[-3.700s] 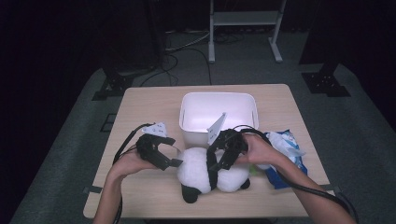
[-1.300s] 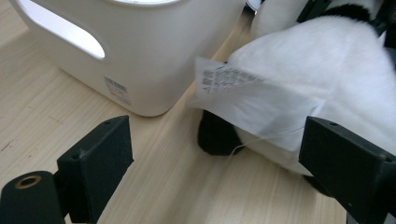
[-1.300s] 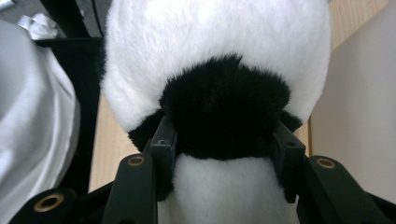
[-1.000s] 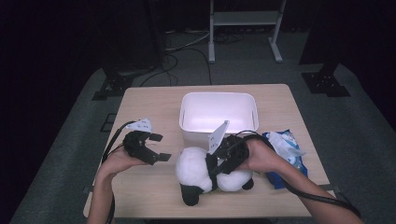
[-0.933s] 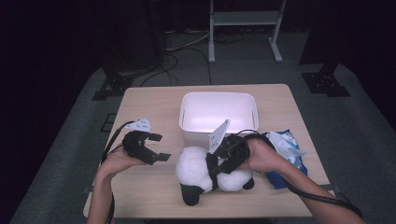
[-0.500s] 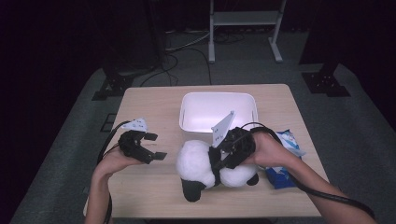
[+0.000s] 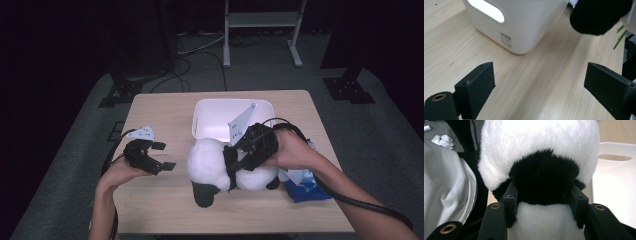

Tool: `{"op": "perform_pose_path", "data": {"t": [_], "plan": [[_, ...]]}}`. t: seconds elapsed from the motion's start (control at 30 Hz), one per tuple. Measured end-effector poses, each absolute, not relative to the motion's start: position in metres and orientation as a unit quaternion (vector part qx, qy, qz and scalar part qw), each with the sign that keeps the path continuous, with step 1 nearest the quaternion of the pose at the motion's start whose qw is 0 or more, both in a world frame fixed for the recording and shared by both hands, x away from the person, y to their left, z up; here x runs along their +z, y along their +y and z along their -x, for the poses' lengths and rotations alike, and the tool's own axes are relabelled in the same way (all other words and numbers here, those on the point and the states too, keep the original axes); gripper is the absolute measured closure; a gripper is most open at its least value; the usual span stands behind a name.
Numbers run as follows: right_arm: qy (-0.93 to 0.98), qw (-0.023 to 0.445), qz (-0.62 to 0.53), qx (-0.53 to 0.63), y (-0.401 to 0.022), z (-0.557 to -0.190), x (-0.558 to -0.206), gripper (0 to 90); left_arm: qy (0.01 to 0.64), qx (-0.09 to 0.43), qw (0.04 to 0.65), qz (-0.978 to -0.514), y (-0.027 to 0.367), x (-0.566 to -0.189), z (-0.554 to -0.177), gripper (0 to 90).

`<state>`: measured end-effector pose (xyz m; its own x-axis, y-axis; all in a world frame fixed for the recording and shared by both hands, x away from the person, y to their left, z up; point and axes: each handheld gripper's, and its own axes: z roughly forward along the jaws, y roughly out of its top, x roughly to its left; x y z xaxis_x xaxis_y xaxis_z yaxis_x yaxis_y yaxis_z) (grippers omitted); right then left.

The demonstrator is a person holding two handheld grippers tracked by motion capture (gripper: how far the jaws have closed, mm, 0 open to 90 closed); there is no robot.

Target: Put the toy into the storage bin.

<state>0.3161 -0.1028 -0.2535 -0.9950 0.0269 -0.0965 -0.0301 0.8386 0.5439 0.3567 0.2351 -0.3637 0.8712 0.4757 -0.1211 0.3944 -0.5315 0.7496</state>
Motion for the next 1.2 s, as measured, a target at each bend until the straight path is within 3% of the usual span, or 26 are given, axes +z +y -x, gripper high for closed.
{"op": "perform_pose_path", "data": {"t": [1.2], "plan": [[0.949,0.105,-0.024,0.296,-0.119,-0.365,-0.173,52.1,0.268,0.043,0.43,-0.861,0.251,-0.367,-0.359,8.4]]}}
